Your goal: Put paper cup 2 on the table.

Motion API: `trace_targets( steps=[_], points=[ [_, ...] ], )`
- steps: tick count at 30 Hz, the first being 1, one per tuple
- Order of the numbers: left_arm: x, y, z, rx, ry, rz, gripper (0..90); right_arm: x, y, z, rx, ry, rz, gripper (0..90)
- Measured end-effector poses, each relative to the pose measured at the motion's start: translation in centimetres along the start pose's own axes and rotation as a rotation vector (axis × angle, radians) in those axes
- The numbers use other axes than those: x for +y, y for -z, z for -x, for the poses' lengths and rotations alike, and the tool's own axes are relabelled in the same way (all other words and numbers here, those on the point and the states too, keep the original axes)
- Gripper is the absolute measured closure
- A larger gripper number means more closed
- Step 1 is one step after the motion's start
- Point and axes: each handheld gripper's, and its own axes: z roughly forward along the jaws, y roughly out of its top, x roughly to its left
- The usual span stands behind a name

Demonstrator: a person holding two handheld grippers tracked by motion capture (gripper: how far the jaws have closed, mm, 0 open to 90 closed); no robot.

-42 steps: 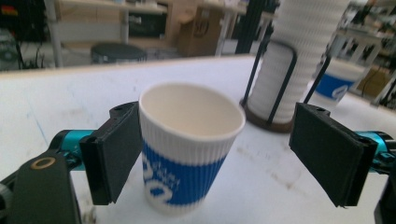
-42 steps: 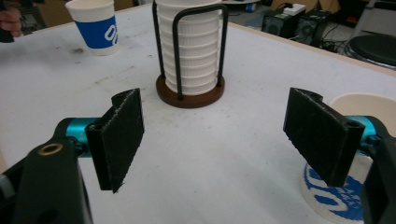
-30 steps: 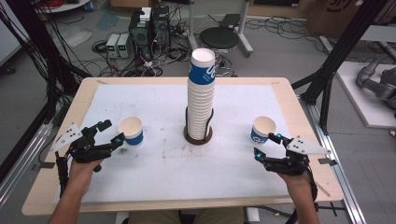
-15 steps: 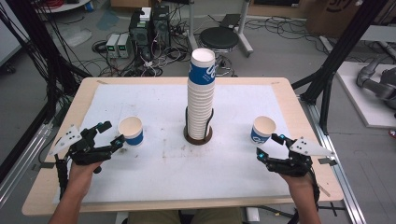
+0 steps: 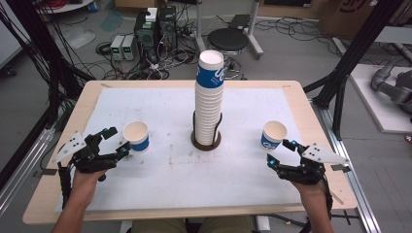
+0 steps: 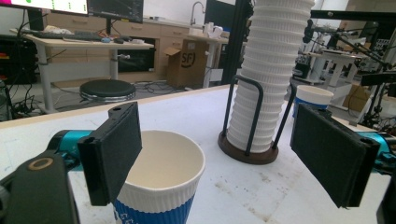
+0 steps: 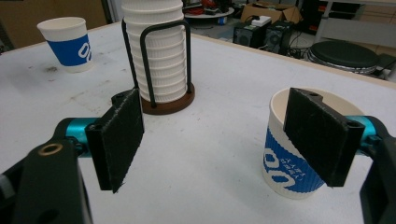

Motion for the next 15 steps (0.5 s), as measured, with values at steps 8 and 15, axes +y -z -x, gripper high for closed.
trace_targets(
  steps=[8,15],
  points=[
    [-0.12,0.06,0.04,0.003,0.002,-0.004,16.6,-0.07,-0.23,0.08,0.010,-0.001,0.001,20.8],
    [-0.19,-0.06,0.13,-0.004,-0.001,-0.003,16.6,-0.03,-0.23,0.06,0.013,-0.001,0.004,20.8]
  ],
)
